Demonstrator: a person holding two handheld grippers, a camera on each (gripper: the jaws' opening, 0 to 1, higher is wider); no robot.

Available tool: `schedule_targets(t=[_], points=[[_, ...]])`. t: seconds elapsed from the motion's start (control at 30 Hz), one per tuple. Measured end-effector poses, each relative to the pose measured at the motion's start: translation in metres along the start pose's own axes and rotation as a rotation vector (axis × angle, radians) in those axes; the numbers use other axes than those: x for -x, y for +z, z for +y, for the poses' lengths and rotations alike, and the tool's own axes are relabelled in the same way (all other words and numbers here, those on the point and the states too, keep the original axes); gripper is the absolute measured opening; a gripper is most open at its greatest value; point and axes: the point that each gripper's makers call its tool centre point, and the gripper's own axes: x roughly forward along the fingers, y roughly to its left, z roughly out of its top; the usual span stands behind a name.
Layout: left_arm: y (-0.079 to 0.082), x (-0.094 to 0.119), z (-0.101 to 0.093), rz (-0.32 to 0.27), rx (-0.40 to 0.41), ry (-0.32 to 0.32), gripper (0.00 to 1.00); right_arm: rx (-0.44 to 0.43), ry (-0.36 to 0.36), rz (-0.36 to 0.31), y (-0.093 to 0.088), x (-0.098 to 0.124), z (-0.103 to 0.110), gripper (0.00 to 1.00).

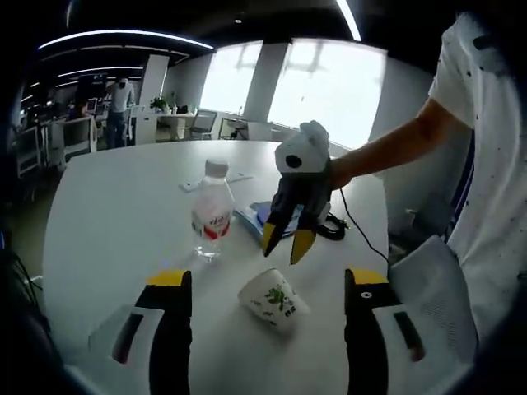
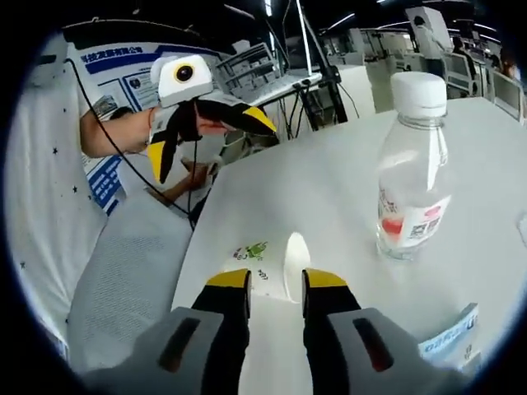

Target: Arrange the tabletop items into an orderly group along one side of the table until the central work area is clear of visible clutter.

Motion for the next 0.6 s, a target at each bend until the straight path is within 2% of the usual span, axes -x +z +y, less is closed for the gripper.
schedule_targets(t=[0.2,0.5,0.6], points=[[0.000,0.000,0.002,-0.004,0.005,0.009,0.77,0.000,0.061,0.035,-0.006,-0.011,0.000,0.21],[-0.003,-0.003,0.001,-0.002,0.019,0.013,0.76,-0.037,0.151,0.043,-0.012,-0.020,0.004,0.19],[-0.006,-0.004,0.001,0.003,0.021,0.013,0.76,-0.039,0.173,0.047,-0.014,-0.019,0.008,0.12]])
